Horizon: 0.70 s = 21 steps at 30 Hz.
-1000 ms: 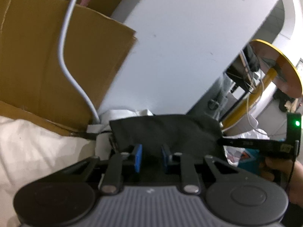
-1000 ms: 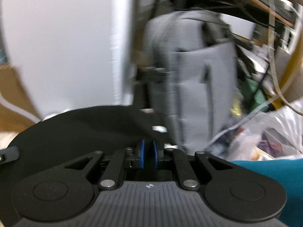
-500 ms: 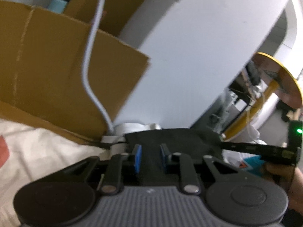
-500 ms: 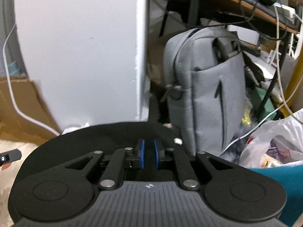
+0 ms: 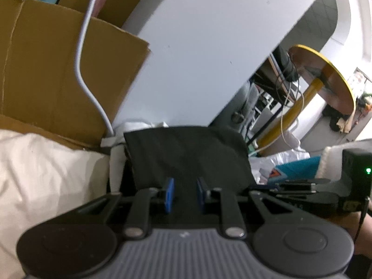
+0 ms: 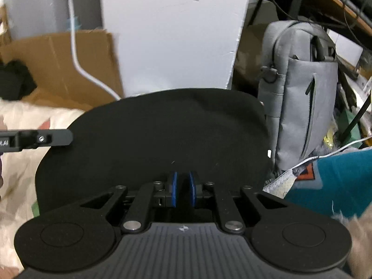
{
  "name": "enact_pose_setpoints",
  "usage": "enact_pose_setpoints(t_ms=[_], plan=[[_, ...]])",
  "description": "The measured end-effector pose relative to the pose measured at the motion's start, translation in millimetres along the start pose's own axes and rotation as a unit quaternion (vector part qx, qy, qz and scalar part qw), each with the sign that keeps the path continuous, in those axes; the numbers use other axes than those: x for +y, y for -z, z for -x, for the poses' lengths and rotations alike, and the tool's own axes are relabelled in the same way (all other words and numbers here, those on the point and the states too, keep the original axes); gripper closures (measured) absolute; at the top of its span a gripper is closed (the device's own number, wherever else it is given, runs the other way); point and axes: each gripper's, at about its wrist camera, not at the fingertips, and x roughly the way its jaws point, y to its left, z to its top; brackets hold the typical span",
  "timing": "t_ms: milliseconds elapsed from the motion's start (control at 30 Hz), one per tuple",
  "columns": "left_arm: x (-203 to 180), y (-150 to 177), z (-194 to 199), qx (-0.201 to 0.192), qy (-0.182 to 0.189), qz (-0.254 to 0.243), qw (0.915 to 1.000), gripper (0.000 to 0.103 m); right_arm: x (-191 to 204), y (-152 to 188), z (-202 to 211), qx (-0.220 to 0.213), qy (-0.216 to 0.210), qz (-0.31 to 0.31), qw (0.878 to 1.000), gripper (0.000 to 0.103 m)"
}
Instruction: Fold clothes
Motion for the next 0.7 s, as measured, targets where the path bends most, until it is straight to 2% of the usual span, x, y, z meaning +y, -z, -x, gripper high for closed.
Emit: enact_pose_setpoints(t_ms=[167, 367, 600, 700], plan=[[-13, 8, 1, 0.011, 0.000, -0.014, 0.9998, 0.081, 22, 17, 11, 0.010, 0.000, -0.001, 1.000, 0.072], [-7, 16, -3, 0.027, -0.031, 0.005, 0.9991, 0.081, 32, 47, 19, 0.026, 0.005, -0.022, 0.999, 0.068], [-6, 21, 2, 0.036, -0.062, -0.011, 0.9974, 0.082, 24, 86, 39, 0.023, 0.017, -0.046, 0.999, 0.062], [-8, 20, 5, 0.042, -0.073, -0.003, 0.9964, 0.082, 20, 99, 45, 0.026, 0.018, -0.056, 0.998, 0.062]])
